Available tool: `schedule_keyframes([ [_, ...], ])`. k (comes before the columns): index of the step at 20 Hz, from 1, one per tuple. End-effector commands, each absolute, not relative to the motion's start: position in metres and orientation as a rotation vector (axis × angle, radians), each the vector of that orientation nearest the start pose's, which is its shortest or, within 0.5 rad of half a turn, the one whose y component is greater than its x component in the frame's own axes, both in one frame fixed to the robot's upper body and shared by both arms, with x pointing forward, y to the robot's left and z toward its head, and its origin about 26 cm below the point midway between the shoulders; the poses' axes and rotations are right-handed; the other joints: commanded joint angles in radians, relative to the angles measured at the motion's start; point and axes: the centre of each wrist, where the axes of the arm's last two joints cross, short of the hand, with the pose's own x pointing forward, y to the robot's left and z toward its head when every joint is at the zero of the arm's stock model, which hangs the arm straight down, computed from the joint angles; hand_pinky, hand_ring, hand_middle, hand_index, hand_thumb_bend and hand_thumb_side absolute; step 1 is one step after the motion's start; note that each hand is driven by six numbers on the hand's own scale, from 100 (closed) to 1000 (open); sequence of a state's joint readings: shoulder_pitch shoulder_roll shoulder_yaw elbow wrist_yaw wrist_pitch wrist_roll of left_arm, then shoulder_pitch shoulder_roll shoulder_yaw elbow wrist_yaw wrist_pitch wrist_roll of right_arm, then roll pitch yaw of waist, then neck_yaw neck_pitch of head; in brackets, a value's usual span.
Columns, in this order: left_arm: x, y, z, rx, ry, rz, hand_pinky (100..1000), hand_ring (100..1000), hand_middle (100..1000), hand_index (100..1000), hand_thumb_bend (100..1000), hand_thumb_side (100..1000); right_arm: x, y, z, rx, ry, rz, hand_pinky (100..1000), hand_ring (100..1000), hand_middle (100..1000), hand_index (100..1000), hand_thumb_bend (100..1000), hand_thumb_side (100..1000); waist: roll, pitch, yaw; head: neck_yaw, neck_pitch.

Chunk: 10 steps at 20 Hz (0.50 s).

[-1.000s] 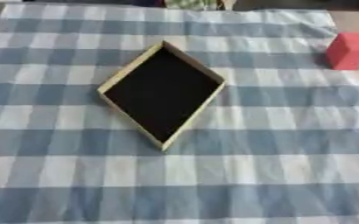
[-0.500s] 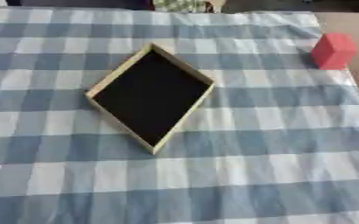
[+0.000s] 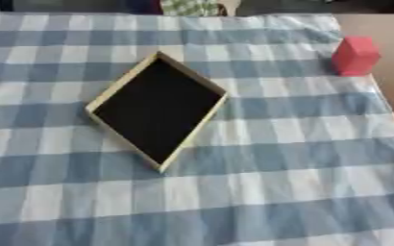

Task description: Pick up objects on the table and place them in the box.

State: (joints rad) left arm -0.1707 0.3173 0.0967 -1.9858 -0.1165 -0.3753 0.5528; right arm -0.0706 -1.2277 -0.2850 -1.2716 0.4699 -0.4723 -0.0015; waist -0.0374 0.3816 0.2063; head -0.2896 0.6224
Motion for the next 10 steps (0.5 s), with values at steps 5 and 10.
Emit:
schedule_keyframes([
  [5, 0.285, 0.299, 0.176, -0.750, 3.510, -0.293, 818, 842, 763, 689, 115, 822, 0.256, -0.590, 0.302, -1.402, -1.337, 1.319, 982, 950, 907, 957, 434, 161, 0.001, -0.025, 0.010, -0.021, -0.018],
  [10, 0.285, 0.297, 0.177, -0.732, 3.515, -0.287, 818, 842, 764, 688, 114, 824, 0.261, -0.593, 0.307, -1.380, -1.338, 1.330, 982, 950, 908, 957, 431, 163, 0.001, -0.022, 0.019, -0.033, -0.025],
])
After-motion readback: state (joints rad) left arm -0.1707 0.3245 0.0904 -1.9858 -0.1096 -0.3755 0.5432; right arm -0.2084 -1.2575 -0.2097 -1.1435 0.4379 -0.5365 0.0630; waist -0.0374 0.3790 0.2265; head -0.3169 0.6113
